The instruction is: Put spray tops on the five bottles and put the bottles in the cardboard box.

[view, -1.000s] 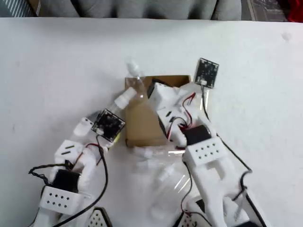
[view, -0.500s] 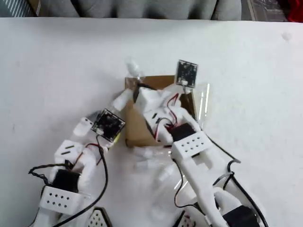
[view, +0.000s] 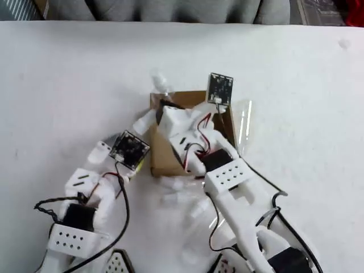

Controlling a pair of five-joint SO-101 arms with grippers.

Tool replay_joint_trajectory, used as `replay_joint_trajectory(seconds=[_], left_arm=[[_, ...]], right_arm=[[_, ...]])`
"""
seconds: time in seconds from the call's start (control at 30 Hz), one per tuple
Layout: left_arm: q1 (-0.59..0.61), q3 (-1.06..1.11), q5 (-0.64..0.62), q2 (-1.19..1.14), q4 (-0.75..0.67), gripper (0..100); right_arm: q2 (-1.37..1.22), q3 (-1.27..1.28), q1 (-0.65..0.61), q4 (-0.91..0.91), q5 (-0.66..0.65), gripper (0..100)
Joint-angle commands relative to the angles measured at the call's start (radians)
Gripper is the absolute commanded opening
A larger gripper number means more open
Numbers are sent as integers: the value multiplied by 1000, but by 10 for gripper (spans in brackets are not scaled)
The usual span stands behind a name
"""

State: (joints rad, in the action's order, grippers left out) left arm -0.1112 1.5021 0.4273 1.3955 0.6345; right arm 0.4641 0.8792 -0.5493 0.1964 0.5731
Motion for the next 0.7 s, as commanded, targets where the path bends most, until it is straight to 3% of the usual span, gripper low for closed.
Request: replay_joint_trajectory(seconds=[0.0,0.17,0.47,0.67], left_arm=[[1,-12,11,25,-12,23],[41,-28,3,24,-15,23],[197,-86,-195,18,-18,21],[283,-114,-316,18,-21,21]], right_arm=[[8,-37,16,-19,8,21],[76,-49,18,59,8,21],[239,-48,10,269,6,21],[243,-20,-62,271,-173,20]])
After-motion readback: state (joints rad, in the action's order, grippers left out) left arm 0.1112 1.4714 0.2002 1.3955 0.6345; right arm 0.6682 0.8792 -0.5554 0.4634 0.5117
